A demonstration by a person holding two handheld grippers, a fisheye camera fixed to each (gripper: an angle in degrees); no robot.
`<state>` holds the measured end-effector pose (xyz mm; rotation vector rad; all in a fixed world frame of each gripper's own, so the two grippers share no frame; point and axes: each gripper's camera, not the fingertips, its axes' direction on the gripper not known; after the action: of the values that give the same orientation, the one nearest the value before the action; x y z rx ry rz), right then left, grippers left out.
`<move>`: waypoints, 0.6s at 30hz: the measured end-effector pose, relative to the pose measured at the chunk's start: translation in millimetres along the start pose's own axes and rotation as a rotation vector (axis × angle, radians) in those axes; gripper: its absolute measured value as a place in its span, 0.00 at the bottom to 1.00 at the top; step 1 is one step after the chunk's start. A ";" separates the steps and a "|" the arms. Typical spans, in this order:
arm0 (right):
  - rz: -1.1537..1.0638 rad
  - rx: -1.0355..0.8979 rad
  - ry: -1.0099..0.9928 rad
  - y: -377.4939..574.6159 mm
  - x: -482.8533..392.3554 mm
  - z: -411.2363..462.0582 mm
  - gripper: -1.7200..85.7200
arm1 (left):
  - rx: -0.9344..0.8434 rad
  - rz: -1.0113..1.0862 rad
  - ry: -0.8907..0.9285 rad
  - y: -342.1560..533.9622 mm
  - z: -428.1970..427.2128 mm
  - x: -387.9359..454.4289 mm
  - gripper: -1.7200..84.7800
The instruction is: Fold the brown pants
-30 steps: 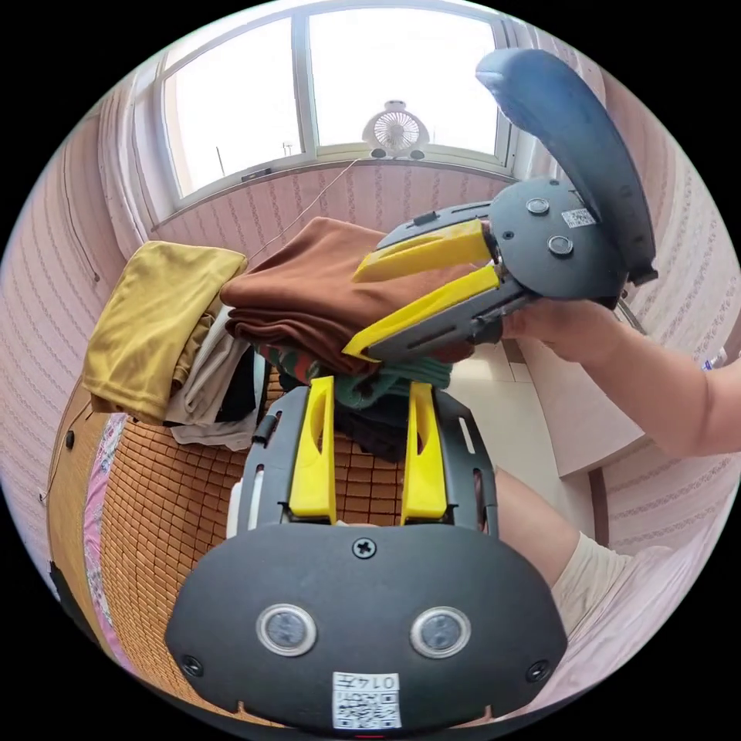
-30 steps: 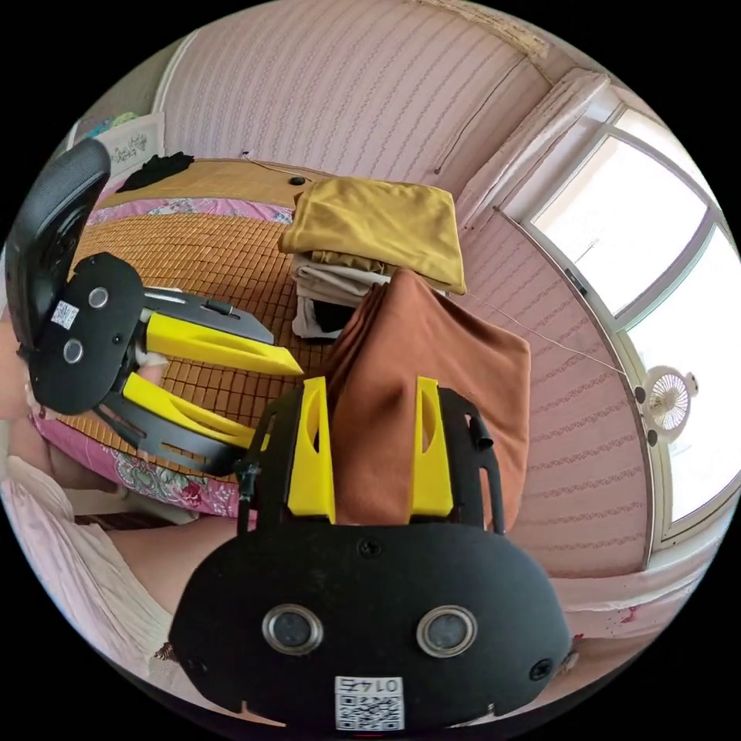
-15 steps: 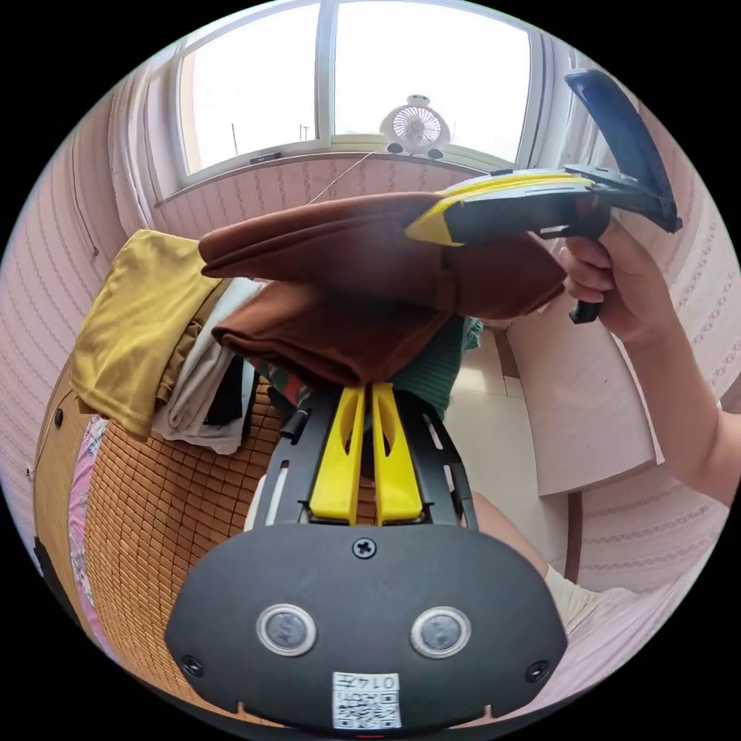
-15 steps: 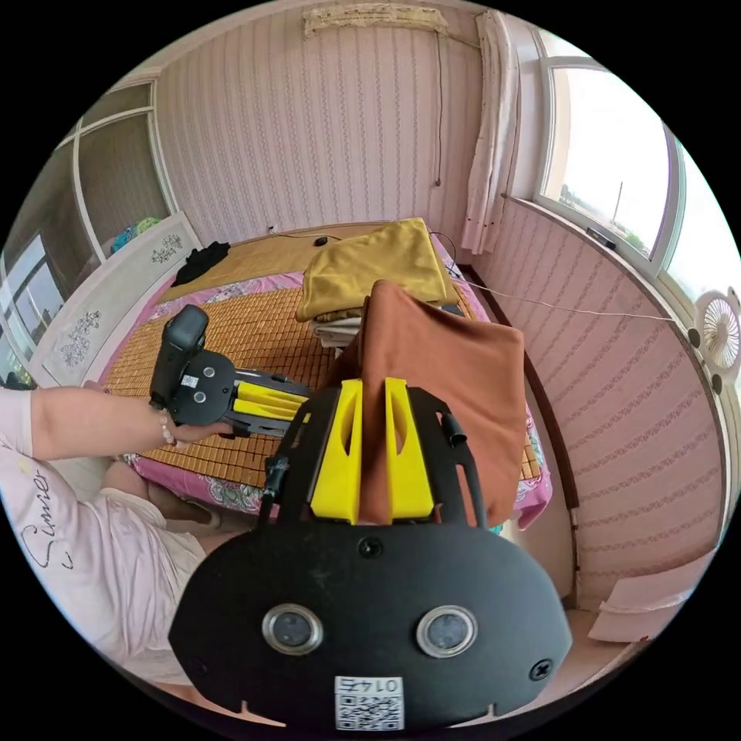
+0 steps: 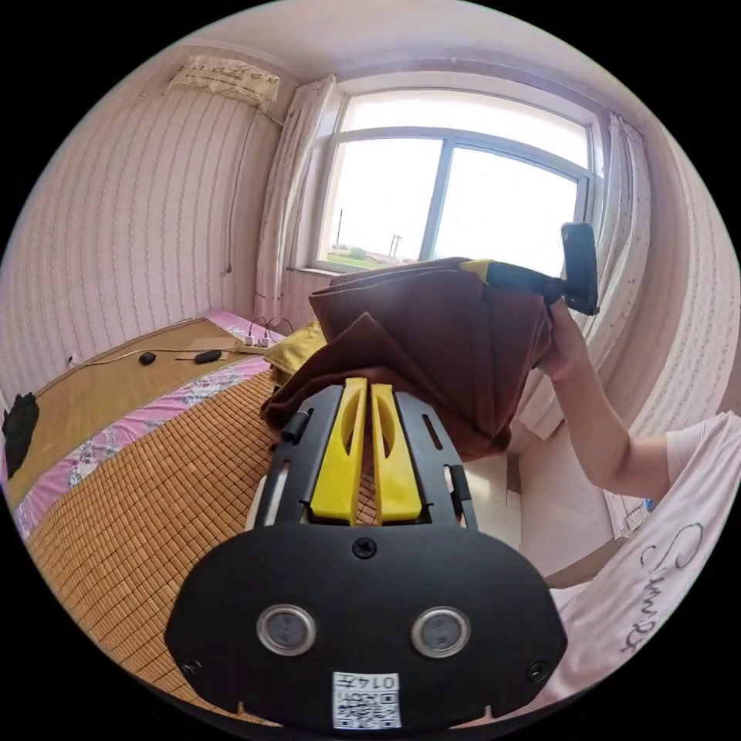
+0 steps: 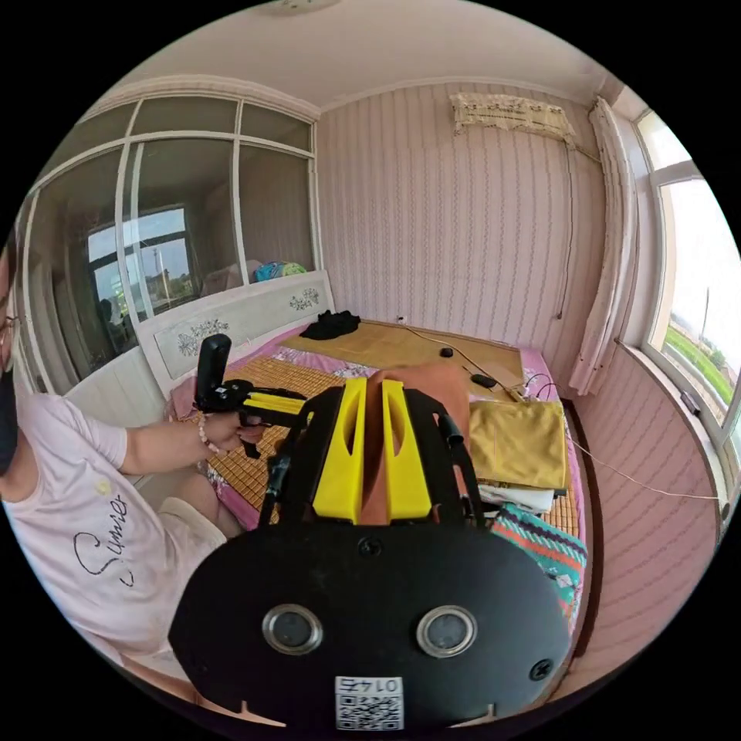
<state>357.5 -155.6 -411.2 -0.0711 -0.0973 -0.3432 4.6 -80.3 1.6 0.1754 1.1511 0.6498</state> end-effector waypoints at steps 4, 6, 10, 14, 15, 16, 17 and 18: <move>0.065 0.019 -0.173 9.0 -20.2 79.6 0.04 | -0.061 -0.132 -0.117 68.5 -118.5 -62.5 0.01; 0.145 -0.037 -0.212 36.7 -15.7 127.1 0.03 | -0.151 -0.290 -0.191 135.4 -180.9 -98.5 0.01; 0.343 -0.396 -0.318 128.7 -14.6 276.7 0.02 | -0.317 -0.527 -0.338 258.3 -234.0 -136.7 0.01; 0.352 -0.721 -0.403 187.7 -50.7 386.2 0.02 | -0.403 -0.944 -0.493 386.9 -260.2 -171.3 0.01; 0.343 -0.722 -0.390 187.1 -52.3 390.7 0.02 | -0.360 -1.016 -0.475 406.7 -270.8 -174.2 0.01; 0.328 -0.709 -0.372 181.5 -51.5 395.8 0.02 | -0.322 -1.047 -0.459 413.8 -276.5 -174.7 0.01; 0.328 -0.691 -0.369 173.2 -46.0 398.0 0.02 | -0.256 -1.094 -0.445 422.3 -287.1 -175.0 0.01; 0.333 -0.680 -0.369 168.8 -41.9 398.0 0.02 | -0.235 -1.120 -0.439 424.5 -294.6 -175.5 0.01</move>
<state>342.4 51.1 -29.6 -0.8160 -0.3268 -0.0136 -464.9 105.9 208.4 -0.4903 0.5839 -0.2551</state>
